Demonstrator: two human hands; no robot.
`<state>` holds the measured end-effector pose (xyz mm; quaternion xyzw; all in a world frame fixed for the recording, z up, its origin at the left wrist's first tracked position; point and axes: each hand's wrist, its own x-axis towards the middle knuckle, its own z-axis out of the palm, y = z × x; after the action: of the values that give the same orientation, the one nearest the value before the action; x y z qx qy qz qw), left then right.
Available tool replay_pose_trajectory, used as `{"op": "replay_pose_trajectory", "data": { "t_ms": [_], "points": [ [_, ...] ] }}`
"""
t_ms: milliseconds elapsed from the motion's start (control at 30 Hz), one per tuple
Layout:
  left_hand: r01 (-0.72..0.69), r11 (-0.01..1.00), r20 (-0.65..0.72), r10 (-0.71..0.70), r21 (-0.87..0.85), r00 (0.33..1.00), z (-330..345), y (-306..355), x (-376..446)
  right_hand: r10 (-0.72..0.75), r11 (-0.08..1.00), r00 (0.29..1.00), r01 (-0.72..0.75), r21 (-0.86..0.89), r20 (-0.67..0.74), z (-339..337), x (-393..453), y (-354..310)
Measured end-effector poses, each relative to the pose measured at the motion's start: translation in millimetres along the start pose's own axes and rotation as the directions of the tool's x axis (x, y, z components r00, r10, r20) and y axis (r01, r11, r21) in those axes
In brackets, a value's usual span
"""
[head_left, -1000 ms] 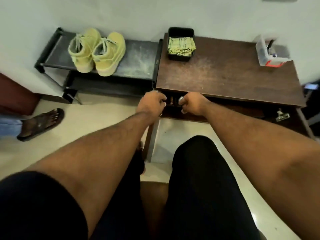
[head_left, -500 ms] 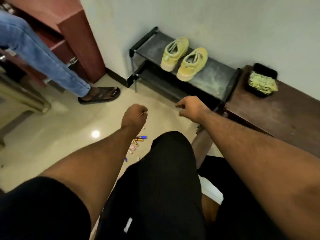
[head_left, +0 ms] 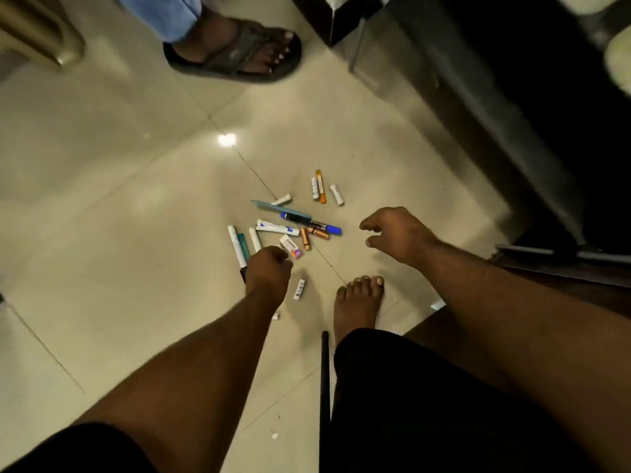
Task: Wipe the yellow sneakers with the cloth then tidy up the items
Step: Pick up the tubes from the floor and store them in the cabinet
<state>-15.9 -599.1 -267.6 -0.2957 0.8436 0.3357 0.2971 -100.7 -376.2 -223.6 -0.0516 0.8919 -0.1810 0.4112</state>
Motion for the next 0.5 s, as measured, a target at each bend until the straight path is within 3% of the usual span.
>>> {"op": "replay_pose_trajectory", "data": {
  "t_ms": [167, 500],
  "points": [
    [0.149, 0.979, -0.078, -0.161, -0.141, 0.984, 41.3, -17.5, 27.6, -0.025, 0.998, 0.999, 0.023, 0.065, 0.025, 42.7, 58.0, 8.3],
    [0.107, 0.990, -0.152, -0.121, -0.096, 0.981, 65.0, -31.7, 59.6, -0.093, 0.990, 0.993, 0.084, -0.111, -0.079, 102.8, 116.5, 6.4]
  ]
}}
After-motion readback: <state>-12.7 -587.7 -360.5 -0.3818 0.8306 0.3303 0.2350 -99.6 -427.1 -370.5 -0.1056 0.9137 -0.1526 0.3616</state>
